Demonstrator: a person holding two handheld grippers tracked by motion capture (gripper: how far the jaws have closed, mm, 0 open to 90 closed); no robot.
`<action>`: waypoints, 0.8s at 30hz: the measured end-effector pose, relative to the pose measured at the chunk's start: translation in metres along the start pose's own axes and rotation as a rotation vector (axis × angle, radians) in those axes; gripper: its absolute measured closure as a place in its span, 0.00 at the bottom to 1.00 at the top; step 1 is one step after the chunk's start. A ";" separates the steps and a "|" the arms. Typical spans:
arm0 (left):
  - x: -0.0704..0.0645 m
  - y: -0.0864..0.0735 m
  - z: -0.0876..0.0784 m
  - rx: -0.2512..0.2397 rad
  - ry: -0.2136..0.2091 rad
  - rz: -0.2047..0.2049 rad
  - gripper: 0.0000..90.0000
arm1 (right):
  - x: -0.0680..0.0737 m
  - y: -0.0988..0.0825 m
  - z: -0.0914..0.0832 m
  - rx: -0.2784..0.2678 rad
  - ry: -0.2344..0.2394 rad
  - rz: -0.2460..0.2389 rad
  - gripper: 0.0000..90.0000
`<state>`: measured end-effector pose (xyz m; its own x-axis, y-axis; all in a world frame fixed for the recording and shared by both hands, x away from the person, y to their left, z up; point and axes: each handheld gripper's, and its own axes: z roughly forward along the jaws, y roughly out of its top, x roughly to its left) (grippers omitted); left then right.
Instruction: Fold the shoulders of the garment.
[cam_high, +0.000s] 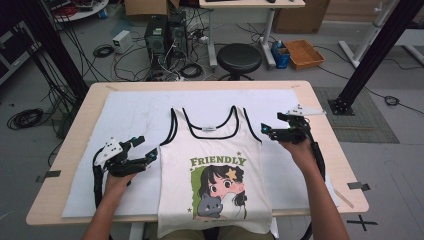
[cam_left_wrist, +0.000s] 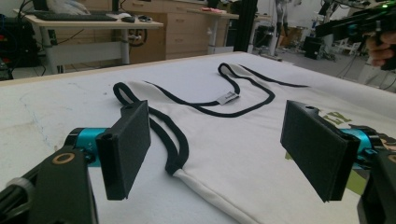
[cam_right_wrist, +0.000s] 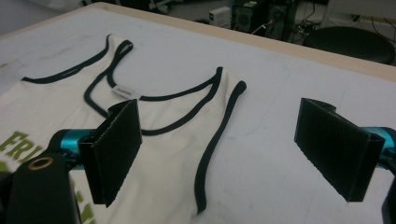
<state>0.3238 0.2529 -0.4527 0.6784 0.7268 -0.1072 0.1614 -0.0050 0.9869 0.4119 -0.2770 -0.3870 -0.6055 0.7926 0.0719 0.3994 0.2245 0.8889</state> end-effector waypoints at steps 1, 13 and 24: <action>0.000 0.000 0.000 0.001 0.000 0.003 0.27 | -0.001 0.004 0.009 0.007 -0.005 0.002 0.16; 0.001 0.000 0.000 -0.002 0.003 -0.010 0.27 | -0.002 0.019 0.096 0.208 -0.161 -0.029 0.27; 0.001 0.000 0.000 -0.004 0.003 -0.010 0.27 | -0.001 0.013 0.135 0.310 -0.122 0.016 0.56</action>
<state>0.3243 0.2538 -0.4529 0.6747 0.7288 -0.1170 0.1653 0.0052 0.9862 0.5109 -0.1987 -0.4371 -0.5185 0.8550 0.0134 0.6101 0.3589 0.7064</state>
